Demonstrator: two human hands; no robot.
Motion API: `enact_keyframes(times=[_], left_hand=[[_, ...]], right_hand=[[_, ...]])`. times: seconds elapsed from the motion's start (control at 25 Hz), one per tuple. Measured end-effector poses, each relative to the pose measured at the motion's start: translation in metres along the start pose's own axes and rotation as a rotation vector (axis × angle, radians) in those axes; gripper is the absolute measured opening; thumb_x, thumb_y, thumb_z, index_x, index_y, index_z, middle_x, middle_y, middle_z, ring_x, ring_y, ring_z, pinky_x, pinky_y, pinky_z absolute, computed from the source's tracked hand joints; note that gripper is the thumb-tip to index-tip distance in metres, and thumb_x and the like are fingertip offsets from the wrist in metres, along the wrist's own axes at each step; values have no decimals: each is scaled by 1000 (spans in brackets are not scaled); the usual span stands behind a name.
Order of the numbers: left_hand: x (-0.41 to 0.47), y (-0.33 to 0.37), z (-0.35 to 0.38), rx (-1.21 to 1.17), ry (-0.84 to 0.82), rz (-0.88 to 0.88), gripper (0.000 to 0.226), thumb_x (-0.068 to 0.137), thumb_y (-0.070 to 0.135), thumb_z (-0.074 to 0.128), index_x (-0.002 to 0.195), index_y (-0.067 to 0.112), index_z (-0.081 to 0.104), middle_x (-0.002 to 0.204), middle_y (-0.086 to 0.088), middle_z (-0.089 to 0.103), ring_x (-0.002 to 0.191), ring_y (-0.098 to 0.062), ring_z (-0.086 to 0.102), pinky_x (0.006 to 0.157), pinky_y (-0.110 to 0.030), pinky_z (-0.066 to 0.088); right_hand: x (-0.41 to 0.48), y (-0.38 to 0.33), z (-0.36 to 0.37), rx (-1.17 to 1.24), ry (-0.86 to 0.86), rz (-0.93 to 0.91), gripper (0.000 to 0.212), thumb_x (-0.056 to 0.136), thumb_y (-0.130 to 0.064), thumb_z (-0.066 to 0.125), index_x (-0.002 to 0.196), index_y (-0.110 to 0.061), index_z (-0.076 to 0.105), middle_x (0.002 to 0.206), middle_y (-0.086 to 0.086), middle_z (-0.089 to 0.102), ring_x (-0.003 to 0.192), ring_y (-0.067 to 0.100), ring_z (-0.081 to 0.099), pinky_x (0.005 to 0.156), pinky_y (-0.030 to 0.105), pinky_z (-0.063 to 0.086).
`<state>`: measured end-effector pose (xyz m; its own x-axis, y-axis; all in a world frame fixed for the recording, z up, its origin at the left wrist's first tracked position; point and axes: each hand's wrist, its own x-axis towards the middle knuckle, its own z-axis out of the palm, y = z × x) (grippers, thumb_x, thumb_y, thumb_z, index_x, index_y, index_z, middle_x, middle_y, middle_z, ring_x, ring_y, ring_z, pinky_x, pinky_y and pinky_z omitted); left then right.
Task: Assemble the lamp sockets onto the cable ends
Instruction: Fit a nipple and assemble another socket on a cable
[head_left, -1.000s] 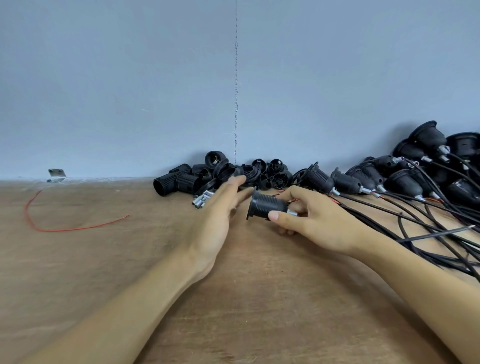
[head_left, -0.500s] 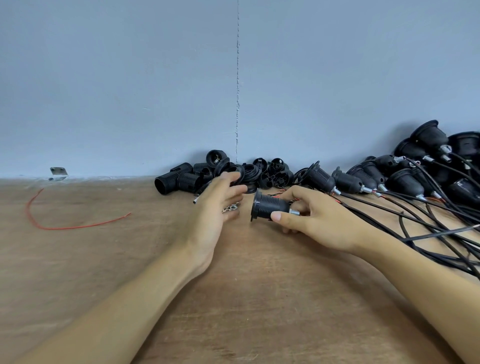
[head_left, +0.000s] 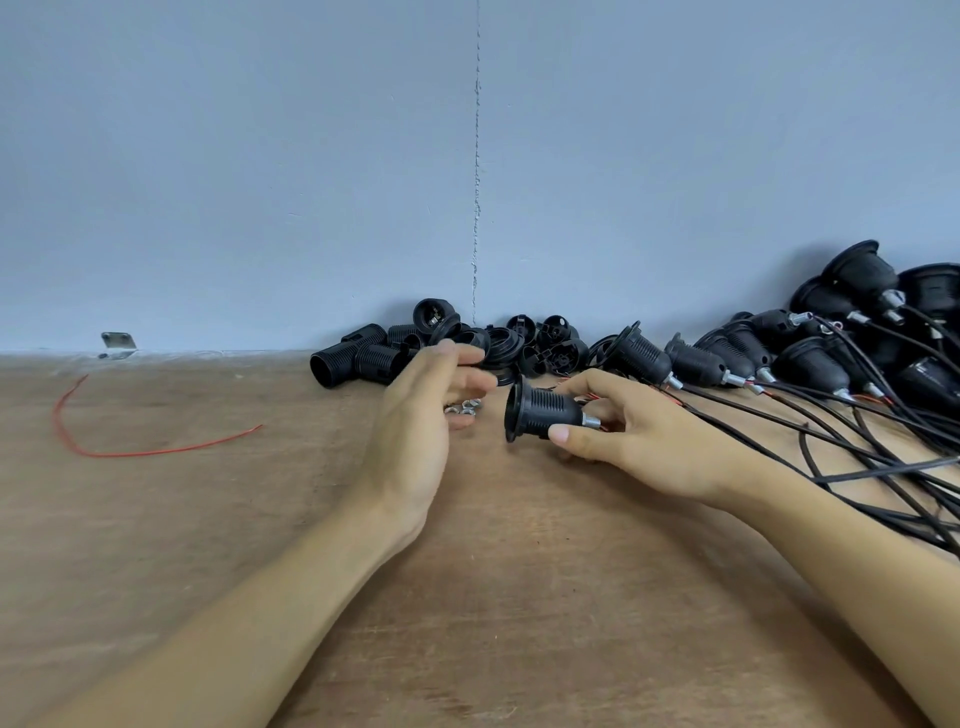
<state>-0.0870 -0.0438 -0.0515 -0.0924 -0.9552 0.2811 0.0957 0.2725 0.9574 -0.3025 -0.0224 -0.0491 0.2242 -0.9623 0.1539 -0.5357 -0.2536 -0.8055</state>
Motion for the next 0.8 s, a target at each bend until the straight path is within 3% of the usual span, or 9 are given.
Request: enact_keyframes(times=[0.08, 0.16, 0.24, 0.32, 0.4, 0.48, 0.56, 0.64, 0.8], left_hand=[[-2, -4, 2, 6, -105, -41, 30, 108, 44, 36, 121, 42, 62, 124, 12, 69, 125, -1, 58, 109, -33, 43], [-6, -6, 3, 7, -244, -88, 37, 102, 55, 34, 131, 46, 55, 133, 21, 64, 130, 10, 49, 115, -26, 33], [-7, -4, 3, 12, -272, -60, 43, 104, 53, 31, 129, 36, 62, 126, 18, 70, 128, 12, 51, 112, -24, 32], [-5, 2, 1, -50, -159, -9, 45, 109, 39, 32, 107, 24, 75, 102, 3, 80, 121, 0, 62, 105, -28, 39], [-1, 4, -4, -128, -12, 10, 46, 109, 32, 38, 88, 14, 75, 69, -9, 75, 101, -16, 74, 90, -31, 48], [1, 1, -7, -104, 75, 8, 42, 108, 31, 44, 84, 10, 71, 52, -10, 64, 80, -21, 76, 76, -30, 49], [0, -2, -5, -52, 66, 3, 40, 106, 34, 50, 78, 15, 72, 51, -9, 61, 69, -22, 72, 71, -32, 50], [-3, -4, -2, 7, -3, 6, 38, 101, 41, 57, 70, 24, 73, 55, -10, 65, 65, -21, 69, 67, -33, 50], [-9, -9, 4, 126, -128, 27, 32, 89, 50, 58, 74, 26, 73, 58, -7, 68, 65, -20, 66, 67, -35, 52]], right_hand=[[0, 0, -1, 30, -20, 1, 26, 88, -37, 73, 111, -39, 61, 96, -3, 76, 87, 12, 68, 87, 32, 49], [0, -1, -1, 25, -28, -3, 27, 88, -35, 75, 111, -40, 61, 97, -7, 76, 85, 7, 66, 84, 28, 49], [0, -1, 0, -4, -11, -1, 27, 87, -36, 76, 110, -39, 61, 92, -11, 76, 80, 5, 65, 80, 26, 48], [1, -1, 3, -71, 53, 1, 23, 87, -41, 74, 107, -37, 62, 85, -16, 74, 76, 2, 65, 78, 26, 47], [1, -1, 4, -110, 148, 11, 22, 87, -44, 72, 106, -36, 62, 81, -16, 72, 76, 2, 66, 78, 28, 48], [0, -2, 4, -155, 240, 18, 27, 86, -45, 72, 109, -36, 61, 83, -14, 70, 76, 1, 65, 76, 24, 48], [0, -5, 2, -195, 367, 4, 30, 86, -43, 73, 112, -36, 59, 85, -14, 67, 73, -4, 61, 67, 11, 41], [2, -9, -2, -191, 547, -15, 30, 88, -38, 72, 113, -35, 56, 84, -12, 65, 68, -5, 59, 60, 6, 39], [5, -10, -22, -131, 887, 3, 33, 92, -27, 65, 123, -30, 54, 84, -15, 64, 69, -8, 58, 63, 2, 40]])
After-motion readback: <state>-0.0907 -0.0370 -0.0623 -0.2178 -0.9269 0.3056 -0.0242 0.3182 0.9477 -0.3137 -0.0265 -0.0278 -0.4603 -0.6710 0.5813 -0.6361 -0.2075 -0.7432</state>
